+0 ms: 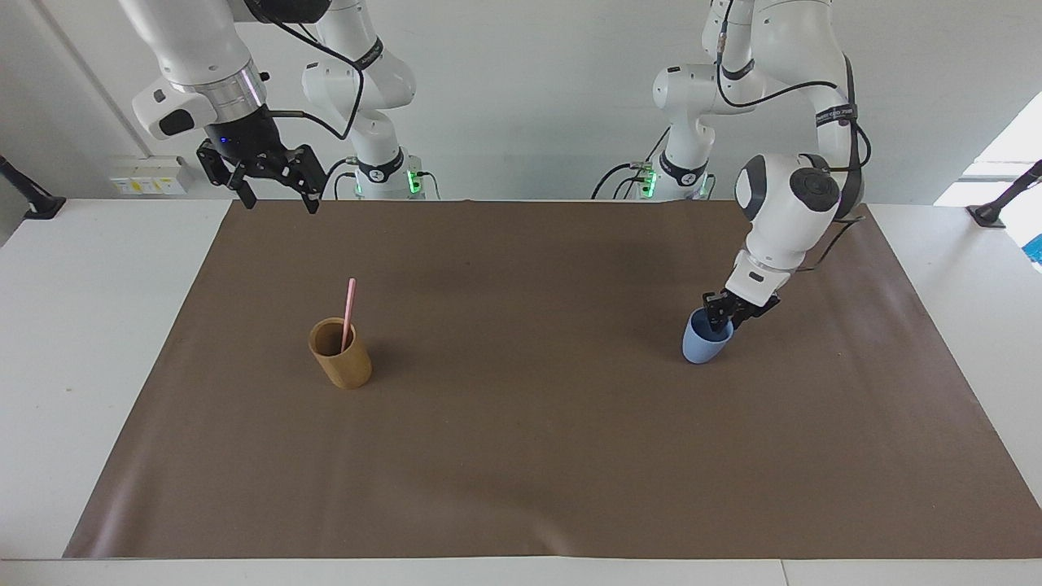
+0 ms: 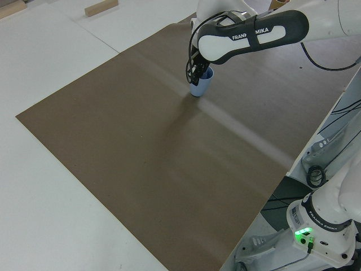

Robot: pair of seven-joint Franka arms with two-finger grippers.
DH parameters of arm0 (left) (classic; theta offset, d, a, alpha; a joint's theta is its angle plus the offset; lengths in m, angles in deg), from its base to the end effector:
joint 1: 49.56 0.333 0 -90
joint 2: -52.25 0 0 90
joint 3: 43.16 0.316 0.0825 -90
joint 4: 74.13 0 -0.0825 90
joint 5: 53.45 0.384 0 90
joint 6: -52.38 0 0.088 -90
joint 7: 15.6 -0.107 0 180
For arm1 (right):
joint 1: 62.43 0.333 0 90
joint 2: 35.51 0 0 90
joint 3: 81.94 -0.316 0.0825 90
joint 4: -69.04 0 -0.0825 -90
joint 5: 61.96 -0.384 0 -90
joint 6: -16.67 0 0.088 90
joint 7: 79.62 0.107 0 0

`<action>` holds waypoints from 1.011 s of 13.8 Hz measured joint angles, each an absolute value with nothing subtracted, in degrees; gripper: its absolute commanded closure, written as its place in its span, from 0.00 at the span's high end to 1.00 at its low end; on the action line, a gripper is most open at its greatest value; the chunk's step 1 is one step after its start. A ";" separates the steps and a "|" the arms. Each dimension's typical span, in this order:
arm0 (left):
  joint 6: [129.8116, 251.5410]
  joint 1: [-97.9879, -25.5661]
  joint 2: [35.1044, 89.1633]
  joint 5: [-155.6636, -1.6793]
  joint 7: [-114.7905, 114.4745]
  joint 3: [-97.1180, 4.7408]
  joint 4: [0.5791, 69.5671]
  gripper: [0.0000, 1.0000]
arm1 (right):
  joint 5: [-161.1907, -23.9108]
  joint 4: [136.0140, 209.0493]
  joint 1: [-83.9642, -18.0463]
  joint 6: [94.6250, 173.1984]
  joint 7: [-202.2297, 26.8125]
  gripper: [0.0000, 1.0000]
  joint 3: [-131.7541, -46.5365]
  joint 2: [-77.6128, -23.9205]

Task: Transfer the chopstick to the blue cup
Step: 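Slide the blue cup with the left gripper toward the table center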

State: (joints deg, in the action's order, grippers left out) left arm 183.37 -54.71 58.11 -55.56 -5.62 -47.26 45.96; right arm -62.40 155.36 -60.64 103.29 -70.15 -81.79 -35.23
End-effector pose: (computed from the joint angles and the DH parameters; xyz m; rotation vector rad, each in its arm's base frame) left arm 0.5632 -0.0920 0.3816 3.0882 0.0562 0.1250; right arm 0.5472 0.0165 0.6521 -3.1257 0.2131 -0.0146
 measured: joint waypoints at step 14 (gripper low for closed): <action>172.98 -79.18 65.96 -55.49 14.21 -48.17 29.49 0.00 | -62.40 158.02 -60.60 105.69 -70.15 1.00 -81.51 -33.94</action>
State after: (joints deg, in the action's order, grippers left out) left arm 172.98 -79.18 65.96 -55.49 14.21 -48.17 29.49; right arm -62.40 158.02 -60.60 105.69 -70.15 -81.51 -33.94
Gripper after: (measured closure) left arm 0.956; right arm 0.000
